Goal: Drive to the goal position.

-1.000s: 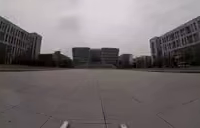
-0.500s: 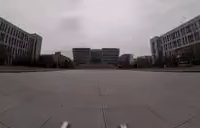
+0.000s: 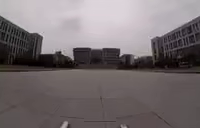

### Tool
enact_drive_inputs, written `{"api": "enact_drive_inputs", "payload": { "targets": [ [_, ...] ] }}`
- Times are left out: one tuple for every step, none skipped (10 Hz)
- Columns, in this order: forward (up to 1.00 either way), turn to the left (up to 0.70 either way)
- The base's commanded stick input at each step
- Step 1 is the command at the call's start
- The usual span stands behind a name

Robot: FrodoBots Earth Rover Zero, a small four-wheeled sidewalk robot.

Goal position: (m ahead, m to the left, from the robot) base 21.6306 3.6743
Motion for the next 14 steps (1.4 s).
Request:
{"api": "enact_drive_inputs", "payload": {
  "targets": [
    [0.70,0.00],
    [0.70,0.00],
    [0.70,0.00],
    [0.70,-0.03],
    [0.70,-0.11],
    [0.70,-0.24],
    [0.70,-0.24],
    [0.70,-0.11],
    [0.70,0.00],
    [0.70,0.00],
    [0.70,0.00],
    [0.70,0.00],
    [0.70,0.00],
    [0.70,0.00]
  ]
}}
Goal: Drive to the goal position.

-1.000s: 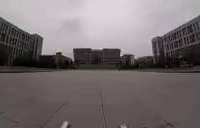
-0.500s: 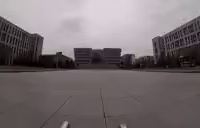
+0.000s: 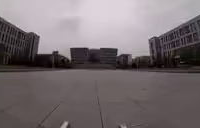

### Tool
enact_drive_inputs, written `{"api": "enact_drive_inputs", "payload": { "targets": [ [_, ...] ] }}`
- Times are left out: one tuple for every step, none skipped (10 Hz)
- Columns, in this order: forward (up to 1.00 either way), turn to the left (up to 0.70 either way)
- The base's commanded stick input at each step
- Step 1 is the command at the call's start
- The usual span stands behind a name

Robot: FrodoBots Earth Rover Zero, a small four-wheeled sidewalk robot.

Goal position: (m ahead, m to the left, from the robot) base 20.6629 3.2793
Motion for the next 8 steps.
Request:
{"api": "enact_drive_inputs", "payload": {
  "targets": [
    [0.70,0.00],
    [0.70,0.00],
    [0.70,0.00],
    [0.70,0.00],
    [0.70,0.00],
    [0.70,0.00],
    [0.70,0.00],
    [0.70,0.03]
  ]
}}
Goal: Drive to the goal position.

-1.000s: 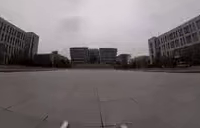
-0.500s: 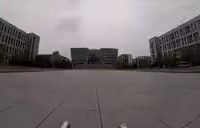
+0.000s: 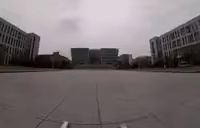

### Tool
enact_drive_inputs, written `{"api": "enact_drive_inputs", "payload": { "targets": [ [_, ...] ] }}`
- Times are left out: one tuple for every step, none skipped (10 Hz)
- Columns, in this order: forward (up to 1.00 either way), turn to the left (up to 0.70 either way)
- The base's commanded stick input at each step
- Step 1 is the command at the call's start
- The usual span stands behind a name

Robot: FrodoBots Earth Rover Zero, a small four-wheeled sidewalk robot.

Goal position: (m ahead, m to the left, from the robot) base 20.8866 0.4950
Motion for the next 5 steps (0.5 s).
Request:
{"api": "enact_drive_inputs", "payload": {
  "targets": [
    [0.70,0.19],
    [0.70,0.35],
    [0.70,0.35],
    [0.70,0.35],
    [0.70,0.00]
  ]
}}
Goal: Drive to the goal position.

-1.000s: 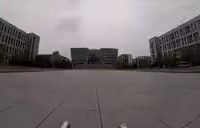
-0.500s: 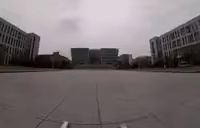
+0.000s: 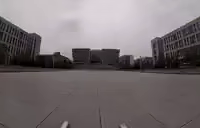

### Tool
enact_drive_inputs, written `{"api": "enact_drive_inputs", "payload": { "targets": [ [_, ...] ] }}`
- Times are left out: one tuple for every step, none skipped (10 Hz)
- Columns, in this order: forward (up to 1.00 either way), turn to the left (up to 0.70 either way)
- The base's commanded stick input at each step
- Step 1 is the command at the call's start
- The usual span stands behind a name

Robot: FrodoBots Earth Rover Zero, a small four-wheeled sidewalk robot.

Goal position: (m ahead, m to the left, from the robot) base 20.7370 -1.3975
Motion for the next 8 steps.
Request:
{"api": "enact_drive_inputs", "payload": {
  "targets": [
    [0.70,0.00],
    [0.70,0.00],
    [0.70,0.00],
    [0.70,0.00],
    [0.70,0.00],
    [0.70,0.00],
    [0.70,0.00],
    [0.70,0.00]
  ]
}}
